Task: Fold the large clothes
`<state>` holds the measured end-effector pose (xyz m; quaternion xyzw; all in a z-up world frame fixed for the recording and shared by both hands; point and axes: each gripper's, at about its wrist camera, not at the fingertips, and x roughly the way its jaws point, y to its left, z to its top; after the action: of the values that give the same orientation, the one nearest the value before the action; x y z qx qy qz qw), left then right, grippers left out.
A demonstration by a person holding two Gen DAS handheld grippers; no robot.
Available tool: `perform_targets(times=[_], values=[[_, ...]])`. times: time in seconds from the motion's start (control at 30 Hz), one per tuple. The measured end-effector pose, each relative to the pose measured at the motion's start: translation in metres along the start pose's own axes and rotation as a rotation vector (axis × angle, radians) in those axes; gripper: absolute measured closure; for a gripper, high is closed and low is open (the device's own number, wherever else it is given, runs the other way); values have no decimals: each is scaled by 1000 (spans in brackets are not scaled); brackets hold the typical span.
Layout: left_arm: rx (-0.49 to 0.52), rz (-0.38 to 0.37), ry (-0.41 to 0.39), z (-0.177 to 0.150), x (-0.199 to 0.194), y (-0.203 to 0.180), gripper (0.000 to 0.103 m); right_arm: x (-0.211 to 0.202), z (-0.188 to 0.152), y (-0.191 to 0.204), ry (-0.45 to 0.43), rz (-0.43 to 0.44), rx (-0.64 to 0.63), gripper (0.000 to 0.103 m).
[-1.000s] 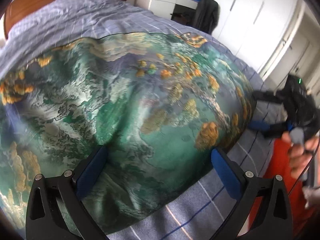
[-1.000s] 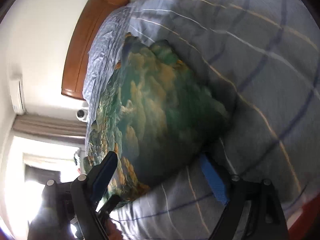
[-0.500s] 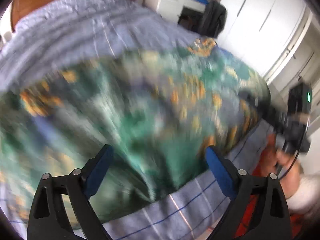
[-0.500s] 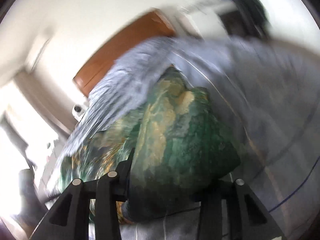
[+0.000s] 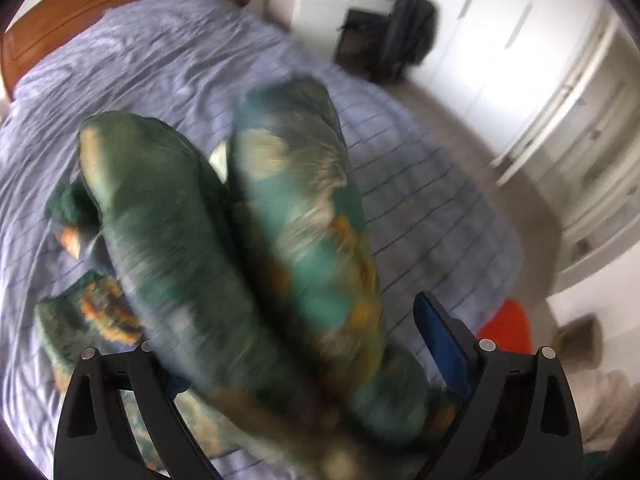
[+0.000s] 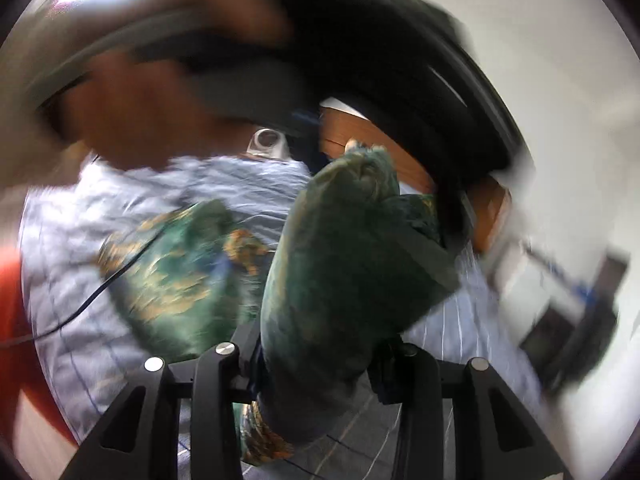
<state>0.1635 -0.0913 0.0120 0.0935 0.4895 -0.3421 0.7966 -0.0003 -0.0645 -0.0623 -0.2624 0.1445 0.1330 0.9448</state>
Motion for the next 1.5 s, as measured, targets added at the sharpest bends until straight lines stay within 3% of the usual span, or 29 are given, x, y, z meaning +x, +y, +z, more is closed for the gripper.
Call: perform_targets(times=[0.07,0.1,0.13,0.17,0.23,0.3,0.43,0.6,0.73,0.87,1.1,1.27,1.37,1.5], values=[[-17,54,24,-9,6,7,8,1,3,25,-14,15,-107,63],[-24,68,29,-12,8,11,14,-2,5,35,-20,23,-134,63],[-37,87,32,-16,10,16,45,-2,6,40,-23,32,-148,63],[-54,98,40,-20,12,26,55,-3,5,43,-23,38,-151,63],[-96,48,36,-22,14,43,67,-2,7,41,-15,74,-122,63],[-138,21,22,-28,10,63,70,-12,6,36,-17,107,-92,61],[-190,-10,-22,-42,-7,100,70,-39,8,20,-38,241,45,44],[-258,3,-68,-63,-29,160,70,-33,12,-18,2,280,213,44],[-338,7,-78,-92,-36,205,70,-1,13,-45,42,254,330,44],[-403,2,-89,-117,-33,235,69,42,25,-66,133,329,430,44],[-426,-53,-117,-132,-20,256,67,103,38,-20,237,543,354,44],[-484,-58,-74,-155,2,286,60,151,20,24,419,645,296,44],[-547,-92,-74,-176,24,301,55,172,6,31,492,678,337,44],[-593,-136,-98,-186,31,311,54,181,-2,39,510,666,359,44]])
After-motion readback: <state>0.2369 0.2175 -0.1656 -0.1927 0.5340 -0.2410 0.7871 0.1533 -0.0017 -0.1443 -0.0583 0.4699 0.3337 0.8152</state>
